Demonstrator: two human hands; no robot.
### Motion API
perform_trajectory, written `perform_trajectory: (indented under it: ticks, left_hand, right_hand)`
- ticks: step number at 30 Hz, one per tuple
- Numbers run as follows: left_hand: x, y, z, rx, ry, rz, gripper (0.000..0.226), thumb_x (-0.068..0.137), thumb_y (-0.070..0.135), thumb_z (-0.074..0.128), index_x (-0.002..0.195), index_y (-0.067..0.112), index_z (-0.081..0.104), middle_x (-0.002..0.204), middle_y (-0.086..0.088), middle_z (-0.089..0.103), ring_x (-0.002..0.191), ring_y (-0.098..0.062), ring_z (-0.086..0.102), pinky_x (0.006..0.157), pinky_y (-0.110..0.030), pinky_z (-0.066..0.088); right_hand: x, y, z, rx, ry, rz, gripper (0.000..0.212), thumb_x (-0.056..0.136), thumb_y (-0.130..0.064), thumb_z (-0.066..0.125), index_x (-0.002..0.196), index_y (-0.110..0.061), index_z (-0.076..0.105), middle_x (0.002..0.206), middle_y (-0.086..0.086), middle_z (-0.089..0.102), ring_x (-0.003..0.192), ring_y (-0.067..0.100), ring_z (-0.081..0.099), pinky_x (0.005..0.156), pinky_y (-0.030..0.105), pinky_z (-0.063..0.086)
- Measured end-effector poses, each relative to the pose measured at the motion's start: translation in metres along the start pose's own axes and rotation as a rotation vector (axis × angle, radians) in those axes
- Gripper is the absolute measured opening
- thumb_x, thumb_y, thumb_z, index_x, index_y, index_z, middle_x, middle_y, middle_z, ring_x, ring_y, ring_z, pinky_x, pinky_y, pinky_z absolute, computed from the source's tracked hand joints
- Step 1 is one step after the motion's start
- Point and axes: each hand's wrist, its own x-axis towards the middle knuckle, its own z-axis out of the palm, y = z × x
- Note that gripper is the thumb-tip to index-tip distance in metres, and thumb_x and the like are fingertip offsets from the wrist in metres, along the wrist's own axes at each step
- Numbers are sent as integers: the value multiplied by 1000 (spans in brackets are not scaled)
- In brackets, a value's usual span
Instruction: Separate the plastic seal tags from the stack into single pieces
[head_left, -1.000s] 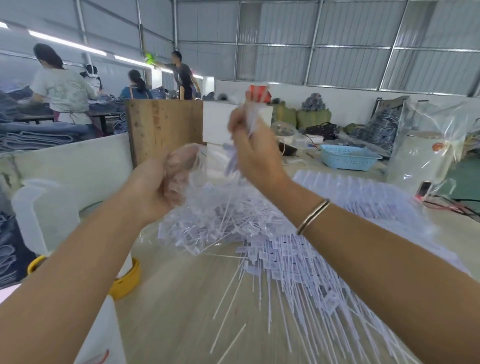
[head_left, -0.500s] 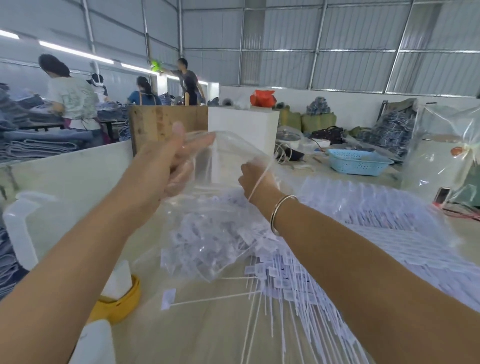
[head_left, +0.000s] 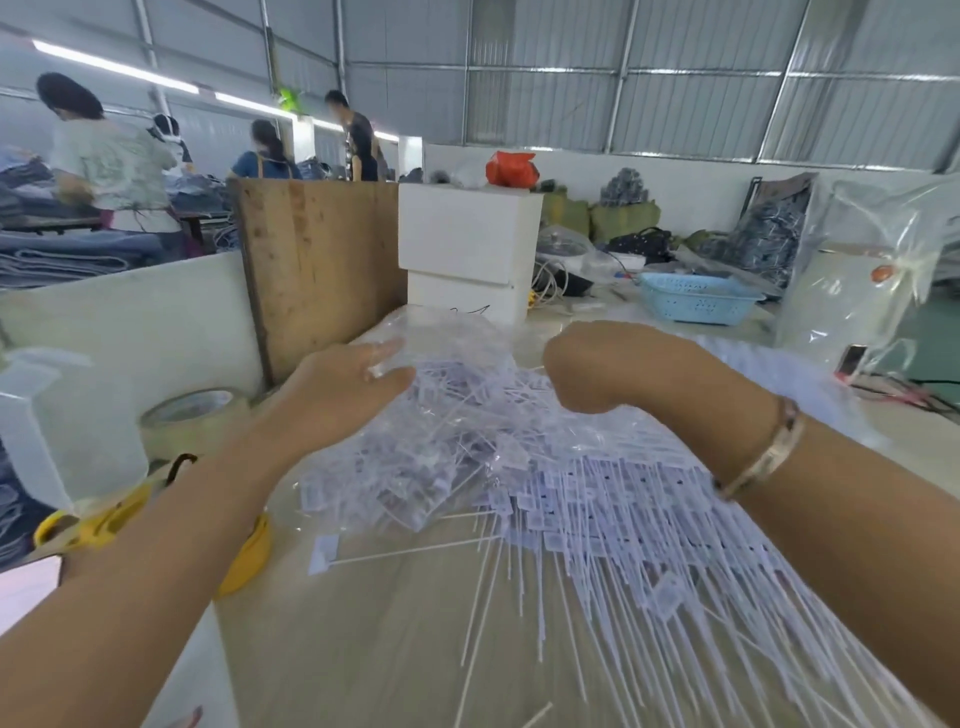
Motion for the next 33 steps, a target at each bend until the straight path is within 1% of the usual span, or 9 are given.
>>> perform_trajectory:
  ticks: [2,4,5,8,11,17,24,30,33]
  left_hand:
    - [5,-6,-1,-113,30,-60,37,91,49,49,127,43,54,100,10,63,75,-18,60,61,-20,42]
    - [8,-10,-4,-198,85,-81,15,88,48,51,97,41,61,94,-5,68,74,-22,60,62,-28,43]
    - [7,-11,-5,-228,115,-78,11,87,48,51,88,42,60,93,-9,68,72,-21,59,63,-29,43]
    - [5,-12,-4,-263,146,-74,24,86,48,51,108,49,61,89,2,68,69,-19,60,61,-25,46]
    - [4,-12,0,-251,144,-53,36,87,46,50,122,45,56,91,0,69,69,-21,59,58,-23,45]
    - [5,-12,2,-280,156,-77,39,87,42,50,125,42,57,96,-2,70,70,-19,57,58,-23,44]
    - [4,-9,-1,-306,149,-85,40,88,43,49,127,42,56,90,8,66,73,-17,57,57,-22,44]
    - [2,-10,0,-294,130,-63,41,88,43,49,128,44,54,90,3,66,74,-18,55,56,-22,44]
    - [4,-13,0,-284,141,-77,39,88,44,48,127,44,55,85,6,63,72,-18,55,55,-21,43]
  right_hand:
    - [-33,-14,2,165,45,-182,22,89,-9,43,68,-12,48,72,1,50,60,12,43,54,20,35]
    - [-63,-43,17,322,-65,-488,14,91,-23,52,103,-16,57,104,-1,55,80,7,43,65,11,31]
    - [-73,-60,31,354,-118,-612,32,91,-29,56,121,-19,52,120,-4,48,90,4,37,69,8,28]
    - [-86,-98,76,260,-28,-828,35,96,-28,52,127,-12,47,123,3,44,102,12,39,92,20,34]
    - [-81,-115,102,149,158,-816,21,99,-26,43,106,-9,53,102,5,53,92,23,50,82,35,37]
    - [-30,-87,115,47,311,-611,21,98,-14,41,109,-2,55,113,13,53,102,29,48,87,39,36]
    - [5,-86,113,377,15,-303,70,85,-37,60,141,-9,28,143,10,35,130,27,33,107,39,29]
    - [15,-96,102,178,31,-356,32,88,-17,54,119,-6,54,113,11,60,100,26,59,91,39,48]
    - [10,-93,99,152,69,-407,24,93,-9,46,113,-2,56,107,11,61,82,21,55,74,30,46]
